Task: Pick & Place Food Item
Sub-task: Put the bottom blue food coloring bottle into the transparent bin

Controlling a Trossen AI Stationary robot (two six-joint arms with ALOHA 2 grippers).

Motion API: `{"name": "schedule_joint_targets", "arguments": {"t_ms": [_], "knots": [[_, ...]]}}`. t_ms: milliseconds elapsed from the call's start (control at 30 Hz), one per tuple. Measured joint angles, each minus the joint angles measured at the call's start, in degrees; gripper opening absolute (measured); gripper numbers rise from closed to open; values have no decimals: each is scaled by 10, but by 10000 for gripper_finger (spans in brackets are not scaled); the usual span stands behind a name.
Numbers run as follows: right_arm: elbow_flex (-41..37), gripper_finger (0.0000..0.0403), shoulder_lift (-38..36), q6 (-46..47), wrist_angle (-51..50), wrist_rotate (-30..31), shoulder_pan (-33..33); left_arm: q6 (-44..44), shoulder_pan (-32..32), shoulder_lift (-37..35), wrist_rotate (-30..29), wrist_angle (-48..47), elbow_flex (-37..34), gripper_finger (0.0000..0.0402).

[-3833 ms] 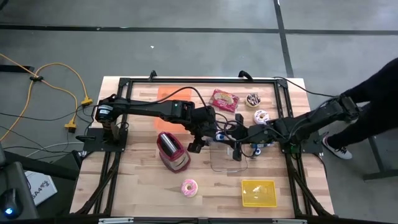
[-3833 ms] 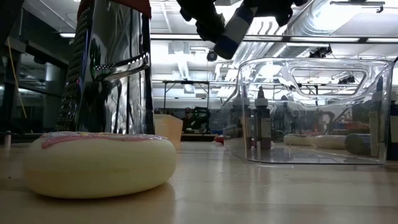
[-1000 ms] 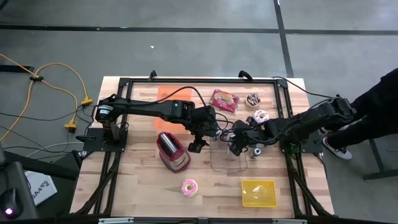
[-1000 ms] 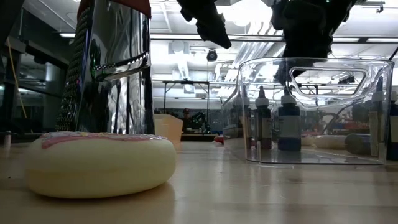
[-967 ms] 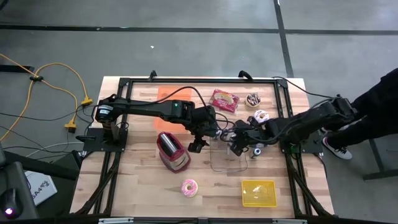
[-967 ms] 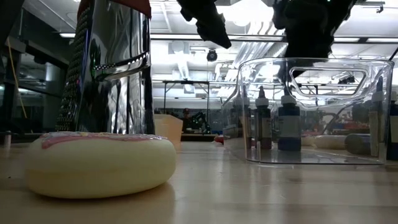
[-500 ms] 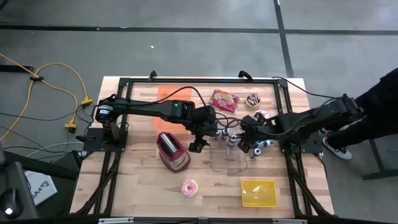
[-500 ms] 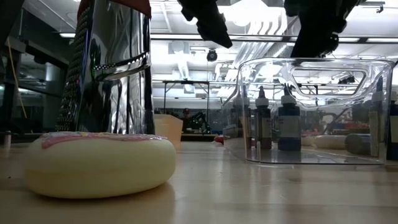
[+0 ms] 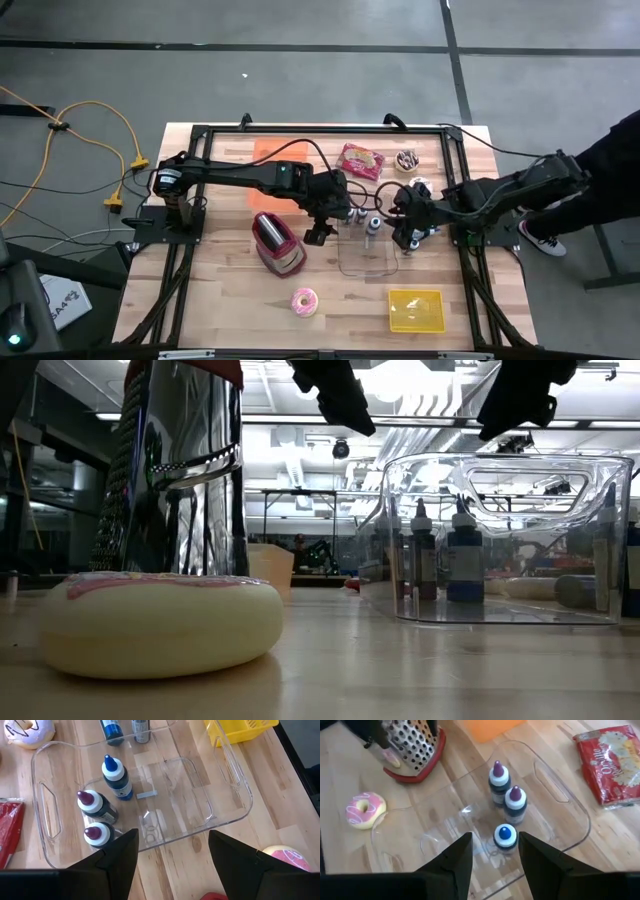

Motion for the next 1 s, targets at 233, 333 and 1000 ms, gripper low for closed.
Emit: {"name": "schedule_joint_targets", "arguments": {"t_ms": [233,333,1000], "knots": [[0,146,0,0,3,0,12,0,0,0,0,7,0,234],[0,146,0,0,9,-1,16,0,0,0,0,9,0,234],[0,146,1,-4,65,-1,16,-12,84,-68,43,-20,0,234]]}}
